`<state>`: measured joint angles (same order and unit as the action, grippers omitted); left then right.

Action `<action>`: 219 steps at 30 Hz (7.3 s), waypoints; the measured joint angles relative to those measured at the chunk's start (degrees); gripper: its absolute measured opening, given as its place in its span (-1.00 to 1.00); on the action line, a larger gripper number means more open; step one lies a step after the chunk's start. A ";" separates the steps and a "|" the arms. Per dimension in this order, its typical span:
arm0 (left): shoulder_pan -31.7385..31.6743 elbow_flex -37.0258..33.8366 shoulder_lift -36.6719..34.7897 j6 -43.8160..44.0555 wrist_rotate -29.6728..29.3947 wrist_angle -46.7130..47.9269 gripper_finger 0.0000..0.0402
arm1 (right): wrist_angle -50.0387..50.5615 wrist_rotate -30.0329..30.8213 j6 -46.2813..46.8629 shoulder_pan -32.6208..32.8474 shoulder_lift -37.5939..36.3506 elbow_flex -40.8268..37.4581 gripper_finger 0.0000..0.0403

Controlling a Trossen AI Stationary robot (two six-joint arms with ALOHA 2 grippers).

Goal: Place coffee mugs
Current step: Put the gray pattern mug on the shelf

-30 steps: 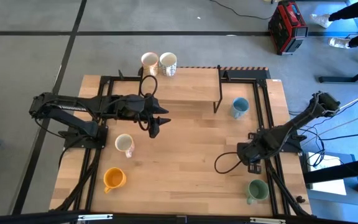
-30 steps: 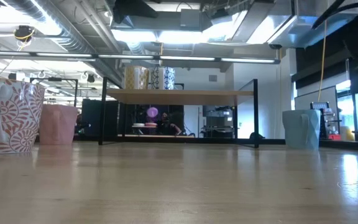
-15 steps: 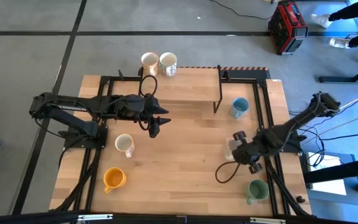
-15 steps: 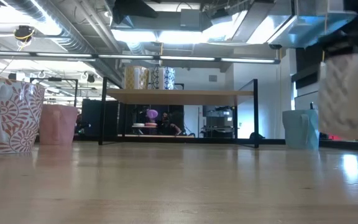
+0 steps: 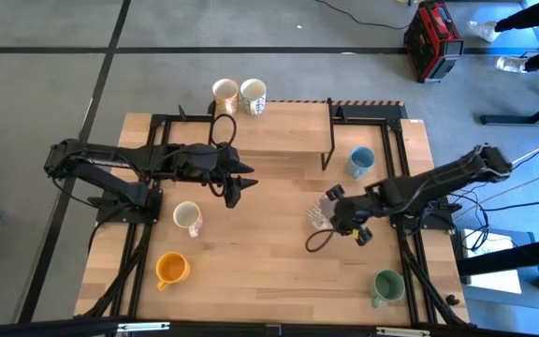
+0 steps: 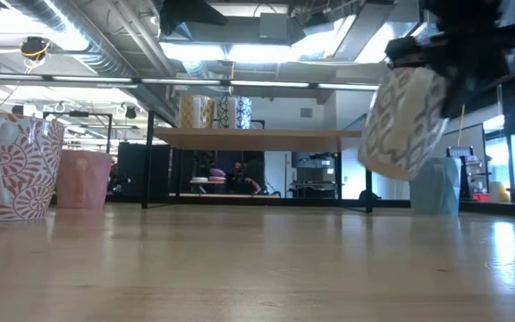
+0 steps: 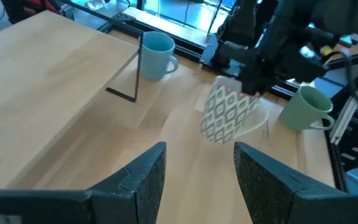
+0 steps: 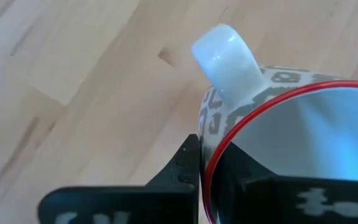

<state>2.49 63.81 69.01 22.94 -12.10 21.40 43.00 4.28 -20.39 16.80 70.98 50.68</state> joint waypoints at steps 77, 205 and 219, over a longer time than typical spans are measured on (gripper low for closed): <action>3.20 0.00 -0.02 4.32 3.22 0.59 -0.09 | 26.32 8.03 90.30 13.73 3.23 22.68 -0.32; 3.27 0.00 -12.46 -1.37 15.33 17.27 -0.09 | -59.49 28.72 50.63 12.15 14.49 -11.48 -0.98; 3.27 0.00 -22.32 -4.86 16.85 17.24 -0.09 | -35.87 13.80 30.38 -1.39 7.95 12.84 -0.99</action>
<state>5.76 63.81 46.69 18.08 4.75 38.65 7.13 18.08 9.99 15.41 78.94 63.52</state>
